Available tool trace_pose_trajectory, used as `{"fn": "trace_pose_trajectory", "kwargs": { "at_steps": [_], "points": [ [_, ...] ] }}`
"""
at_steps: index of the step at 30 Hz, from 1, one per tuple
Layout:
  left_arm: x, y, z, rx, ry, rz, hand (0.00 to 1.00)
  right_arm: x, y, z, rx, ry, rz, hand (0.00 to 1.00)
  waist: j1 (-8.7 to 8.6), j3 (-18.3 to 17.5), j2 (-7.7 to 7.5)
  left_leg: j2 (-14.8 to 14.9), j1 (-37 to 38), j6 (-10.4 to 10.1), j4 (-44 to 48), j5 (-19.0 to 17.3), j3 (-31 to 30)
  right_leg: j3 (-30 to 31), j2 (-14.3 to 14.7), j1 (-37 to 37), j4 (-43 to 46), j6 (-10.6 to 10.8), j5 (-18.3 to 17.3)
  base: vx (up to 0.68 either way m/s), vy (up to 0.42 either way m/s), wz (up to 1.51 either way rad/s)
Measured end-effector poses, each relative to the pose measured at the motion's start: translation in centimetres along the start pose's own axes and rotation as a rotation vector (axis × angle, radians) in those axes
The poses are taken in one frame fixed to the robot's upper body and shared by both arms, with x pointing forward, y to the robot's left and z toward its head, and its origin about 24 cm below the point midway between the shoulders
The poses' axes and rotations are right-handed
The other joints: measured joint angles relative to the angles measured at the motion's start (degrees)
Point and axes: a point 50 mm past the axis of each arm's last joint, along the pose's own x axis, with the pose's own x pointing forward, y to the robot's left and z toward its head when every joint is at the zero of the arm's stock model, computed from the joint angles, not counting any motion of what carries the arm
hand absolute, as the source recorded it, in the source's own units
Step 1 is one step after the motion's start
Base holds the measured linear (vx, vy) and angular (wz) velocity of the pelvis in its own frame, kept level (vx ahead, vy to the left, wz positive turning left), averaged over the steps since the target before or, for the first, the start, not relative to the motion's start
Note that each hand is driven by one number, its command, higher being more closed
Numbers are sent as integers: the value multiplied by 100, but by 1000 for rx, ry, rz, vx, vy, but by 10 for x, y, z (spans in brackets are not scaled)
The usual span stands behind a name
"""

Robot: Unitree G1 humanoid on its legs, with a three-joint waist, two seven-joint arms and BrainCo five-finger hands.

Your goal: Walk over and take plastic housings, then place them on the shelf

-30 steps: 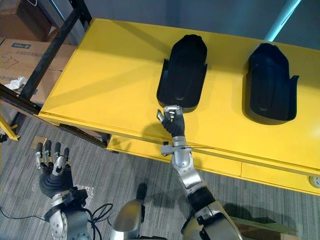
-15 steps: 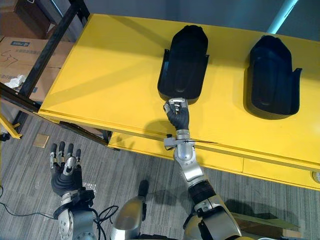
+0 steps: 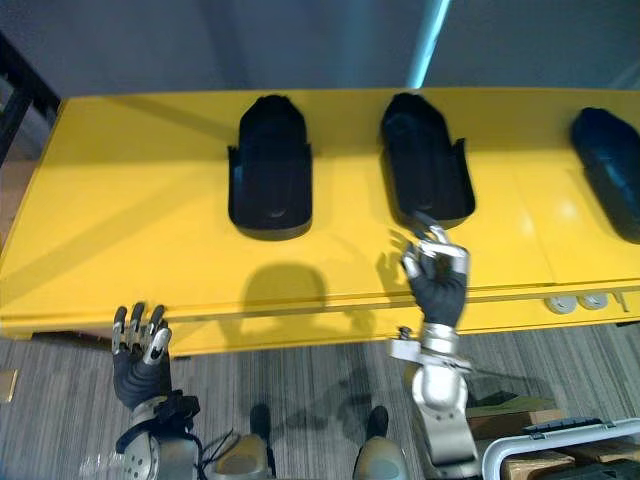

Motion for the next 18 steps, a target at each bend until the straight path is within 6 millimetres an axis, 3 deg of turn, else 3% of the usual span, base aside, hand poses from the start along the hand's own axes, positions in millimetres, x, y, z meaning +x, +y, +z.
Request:
{"fn": "trace_pose_trajectory", "kwargs": {
  "at_steps": [4, 7, 9, 11, 15, 18],
  "points": [
    [-11, -6, -14, -6, 79, -20, 0, -20, -24, -10, -46, 101, -154, 0, -190, -237, -1, 97, 25, -22, 430, -333, 733, 665, 93, -217, -255, -2, 212, -138, 6, -93],
    [-14, -43, -23, -11, 109, -219, 0, -29, -39, -19, -97, 149, -242, 0, -586, -501, 14, 220, 26, -56, 641, -478, 1324, 949, 191, -464, -375, -27, 253, -156, -20, -113],
    [1, -76, -11, 7, -27, -332, 0, -36, -54, -22, -145, 173, -286, 0, -929, -713, 85, 306, 73, -82, 656, -496, 1666, 923, 218, -593, -432, -88, 311, -39, -36, -78],
    [10, -90, -3, 11, -103, -329, 0, -42, -64, -21, -153, 178, -315, 0, -1090, -721, 109, 327, 186, -113, 672, -515, 1802, 908, 233, -597, -445, -125, 518, -10, -42, -45],
    [13, -88, -9, 23, -41, -276, 0, -43, -65, -18, -134, 158, -303, 0, -1106, -759, 320, 437, 114, -146, 737, -530, 1735, 659, 292, -602, -465, -129, 715, 7, -55, 6],
    [7, -80, -32, 85, 128, -360, 0, -34, -58, -17, -121, 119, -264, 0, -1005, -863, 541, 481, -97, -188, 707, -420, 1471, 333, 276, -594, -547, -116, 769, 64, -45, 50]
  ]
}}
